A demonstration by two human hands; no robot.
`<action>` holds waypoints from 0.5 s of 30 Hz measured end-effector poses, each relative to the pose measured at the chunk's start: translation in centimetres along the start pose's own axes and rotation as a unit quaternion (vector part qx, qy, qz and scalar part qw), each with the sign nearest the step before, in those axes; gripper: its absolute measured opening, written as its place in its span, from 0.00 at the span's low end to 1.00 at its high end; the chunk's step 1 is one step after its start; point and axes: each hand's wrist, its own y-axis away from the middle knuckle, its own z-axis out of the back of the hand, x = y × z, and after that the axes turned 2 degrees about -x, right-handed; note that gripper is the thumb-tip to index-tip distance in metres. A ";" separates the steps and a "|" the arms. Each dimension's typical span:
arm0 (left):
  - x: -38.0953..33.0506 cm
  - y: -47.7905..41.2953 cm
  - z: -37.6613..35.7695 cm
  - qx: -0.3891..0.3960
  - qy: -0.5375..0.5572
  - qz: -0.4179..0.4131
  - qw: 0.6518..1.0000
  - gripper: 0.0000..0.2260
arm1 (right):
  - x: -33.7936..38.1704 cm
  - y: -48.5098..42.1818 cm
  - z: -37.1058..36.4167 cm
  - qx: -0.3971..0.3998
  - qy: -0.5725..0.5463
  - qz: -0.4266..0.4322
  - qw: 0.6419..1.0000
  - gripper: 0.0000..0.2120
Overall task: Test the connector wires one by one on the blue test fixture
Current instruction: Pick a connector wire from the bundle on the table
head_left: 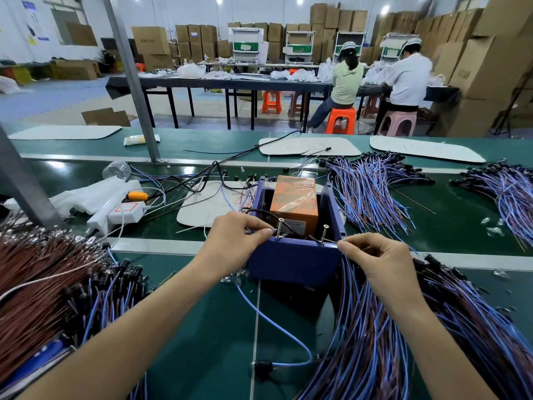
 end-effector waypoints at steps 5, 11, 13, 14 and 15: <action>-0.4 -0.4 -0.3 0.006 -0.013 -0.017 1.000 0.06 | 0.2 -0.1 -0.2 -0.005 0.000 0.005 1.000 0.05; -0.2 -0.5 0.1 0.051 0.044 -0.008 0.998 0.06 | 0.3 -0.3 -0.5 -0.004 -0.009 0.006 1.000 0.08; -0.1 -0.5 0.0 0.054 0.053 -0.011 0.997 0.07 | 0.3 -0.3 -0.7 0.000 -0.010 0.005 1.000 0.09; -0.1 -0.5 -0.1 0.056 0.054 -0.012 0.997 0.07 | 0.3 -0.3 -0.8 0.002 -0.008 0.005 1.000 0.09; -0.1 -0.6 -0.2 0.057 0.053 -0.013 0.997 0.07 | 0.2 -0.3 -0.9 0.003 -0.005 0.006 1.000 0.08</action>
